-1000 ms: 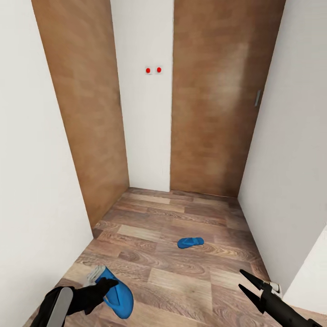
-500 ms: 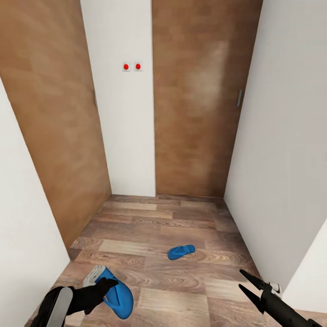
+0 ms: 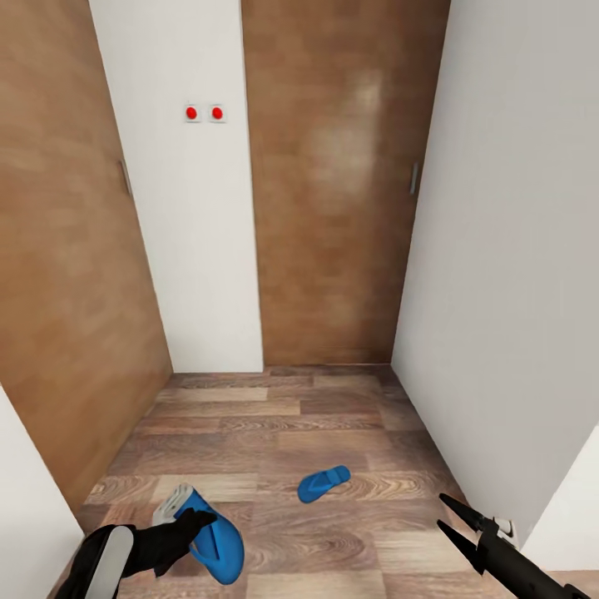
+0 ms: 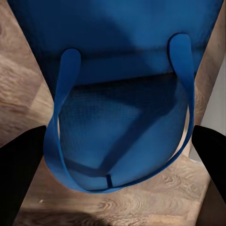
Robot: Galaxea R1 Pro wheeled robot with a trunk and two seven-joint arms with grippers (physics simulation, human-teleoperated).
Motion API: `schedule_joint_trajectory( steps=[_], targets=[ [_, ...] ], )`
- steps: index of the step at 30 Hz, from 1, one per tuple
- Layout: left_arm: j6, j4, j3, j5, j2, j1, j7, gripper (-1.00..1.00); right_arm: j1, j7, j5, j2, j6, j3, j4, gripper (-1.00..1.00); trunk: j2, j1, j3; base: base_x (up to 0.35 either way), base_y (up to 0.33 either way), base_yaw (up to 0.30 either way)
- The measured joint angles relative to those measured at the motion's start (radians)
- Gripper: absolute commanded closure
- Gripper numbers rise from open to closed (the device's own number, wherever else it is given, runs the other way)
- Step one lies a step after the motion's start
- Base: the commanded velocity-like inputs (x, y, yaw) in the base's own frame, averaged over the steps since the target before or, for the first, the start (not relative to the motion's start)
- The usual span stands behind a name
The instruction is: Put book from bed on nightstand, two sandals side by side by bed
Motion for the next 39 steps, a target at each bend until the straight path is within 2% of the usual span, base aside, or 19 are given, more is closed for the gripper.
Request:
schedule_joint_trajectory(
  steps=[13,22,35,39],
  targets=[
    [0.000,0.000,0.000,0.000,0.000,0.000,0.000,1.00,0.000,-0.002,0.000,0.003,0.000,0.000,0.002,-1.00,0.000,0.000,0.000,0.285,0.194,-0.029],
    [0.000,0.000,0.000,0.000,0.000,0.000,0.000,1.00,0.000,-0.006,0.000,0.024,0.001,-0.005,0.004,-1.00,0.000,0.000,0.000,0.247,0.148,-0.001],
    [0.000,0.000,0.000,0.004,0.000,0.000,0.000,1.00,0.000,-0.006,0.005,0.028,0.000,0.000,0.004,-1.00,0.000,0.001,0.000,0.044,0.015,0.000],
    [0.000,-0.003,0.001,0.005,0.001,0.000,0.000,1.00,0.000,-0.024,0.008,0.028,0.002,0.007,0.004,-1.00,0.000,0.001,0.000,0.002,0.001,0.000]
  ],
)
